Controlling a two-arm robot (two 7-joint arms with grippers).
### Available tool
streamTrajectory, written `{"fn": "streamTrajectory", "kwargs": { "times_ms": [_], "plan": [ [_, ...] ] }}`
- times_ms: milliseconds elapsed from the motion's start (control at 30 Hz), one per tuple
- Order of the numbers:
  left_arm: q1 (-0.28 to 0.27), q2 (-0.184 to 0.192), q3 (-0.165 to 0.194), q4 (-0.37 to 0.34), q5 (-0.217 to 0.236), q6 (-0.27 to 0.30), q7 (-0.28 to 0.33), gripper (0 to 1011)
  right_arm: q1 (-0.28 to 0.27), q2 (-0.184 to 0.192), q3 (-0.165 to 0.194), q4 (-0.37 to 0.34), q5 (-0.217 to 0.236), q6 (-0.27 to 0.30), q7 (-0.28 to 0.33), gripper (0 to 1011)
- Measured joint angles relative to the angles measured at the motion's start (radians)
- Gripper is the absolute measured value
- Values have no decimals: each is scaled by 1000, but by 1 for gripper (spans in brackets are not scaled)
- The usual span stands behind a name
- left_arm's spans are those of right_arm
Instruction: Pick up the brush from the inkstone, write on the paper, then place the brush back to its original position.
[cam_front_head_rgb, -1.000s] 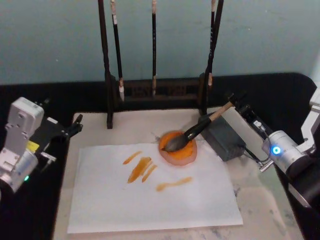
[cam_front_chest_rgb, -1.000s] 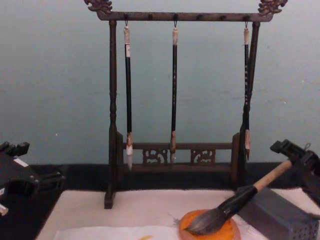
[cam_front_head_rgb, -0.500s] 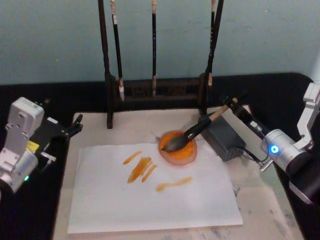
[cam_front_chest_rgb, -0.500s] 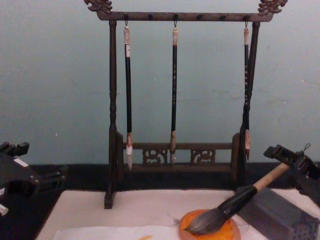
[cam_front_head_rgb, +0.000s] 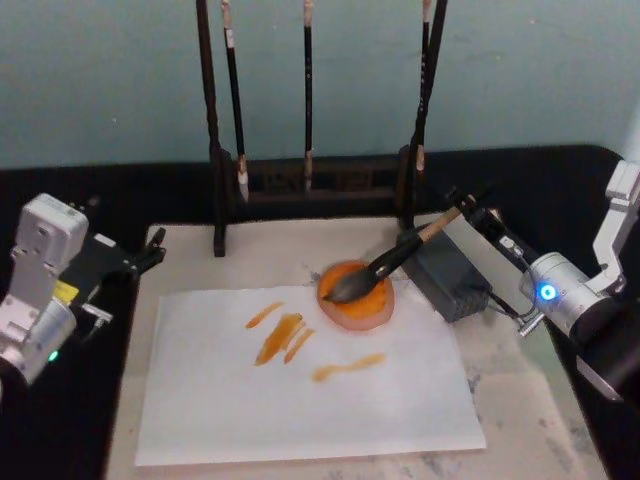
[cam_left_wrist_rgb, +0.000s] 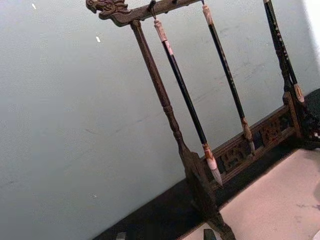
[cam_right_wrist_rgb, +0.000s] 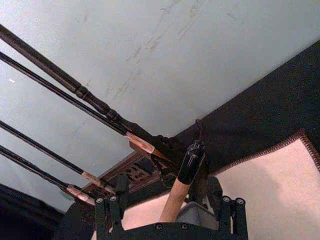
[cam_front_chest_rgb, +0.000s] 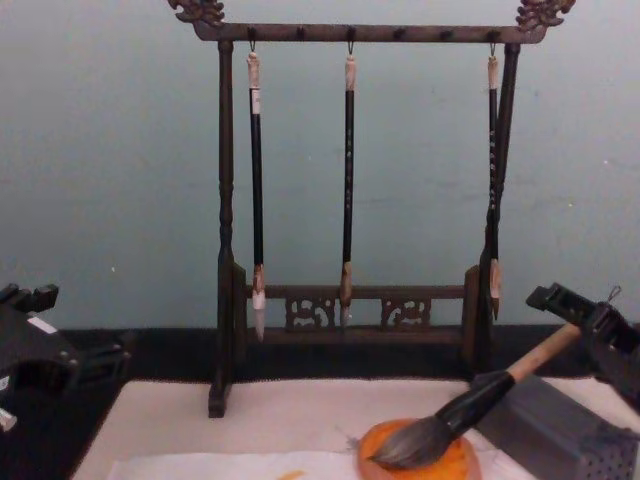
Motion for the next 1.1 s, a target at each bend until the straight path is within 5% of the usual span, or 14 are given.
{"fn": "streamTrajectory", "kwargs": {
  "times_ms": [333,667,1100],
  "plan": [
    [0,0,0,0,0,0,0,1001,-2,1,1,-3,0,-1,-2,978],
    [0,0,0,0,0,0,0,1001,-3,1,1,-5,0,-2,-4,729],
    [0,0,0,0,0,0,0,1001,-4,1,1,-6,0,-2,-5,274]
  ]
}}
